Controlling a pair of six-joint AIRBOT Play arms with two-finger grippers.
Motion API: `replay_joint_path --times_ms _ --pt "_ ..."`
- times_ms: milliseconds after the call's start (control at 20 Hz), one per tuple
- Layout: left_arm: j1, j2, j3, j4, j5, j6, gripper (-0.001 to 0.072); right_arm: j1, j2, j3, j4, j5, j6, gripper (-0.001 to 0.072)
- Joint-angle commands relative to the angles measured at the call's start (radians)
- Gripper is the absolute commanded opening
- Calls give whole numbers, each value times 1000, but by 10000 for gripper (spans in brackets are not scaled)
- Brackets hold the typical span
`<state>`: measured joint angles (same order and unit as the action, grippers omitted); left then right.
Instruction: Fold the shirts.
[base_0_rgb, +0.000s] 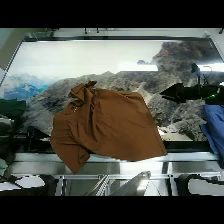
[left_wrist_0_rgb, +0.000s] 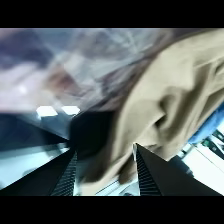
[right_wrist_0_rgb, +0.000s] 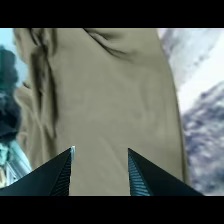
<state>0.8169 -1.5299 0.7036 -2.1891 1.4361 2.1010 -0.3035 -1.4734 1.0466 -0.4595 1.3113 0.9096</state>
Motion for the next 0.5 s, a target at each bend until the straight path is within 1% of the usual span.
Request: replay_joint_path --times_ms 0,200,300,350,400,450 --pt "-77 -16 -10 -30 -27 50 430 0 1 0 53 -2 -20 383" --pt "-241 -17 -11 -29 -84 20 431 0 2 0 53 14 -20 383" --pt "-296 -17 -11 -30 -81 14 429 -7 2 -1 51 47 -19 383" --pt "-313 -17 -11 -30 -74 7 415 -23 2 -5 48 59 -10 382" --pt "-323 -16 -11 -30 -64 6 152 -48 3 -19 49 64 7 382" --pt "-323 -16 -11 -31 -52 6 30 -80 3 -40 49 68 13 382"
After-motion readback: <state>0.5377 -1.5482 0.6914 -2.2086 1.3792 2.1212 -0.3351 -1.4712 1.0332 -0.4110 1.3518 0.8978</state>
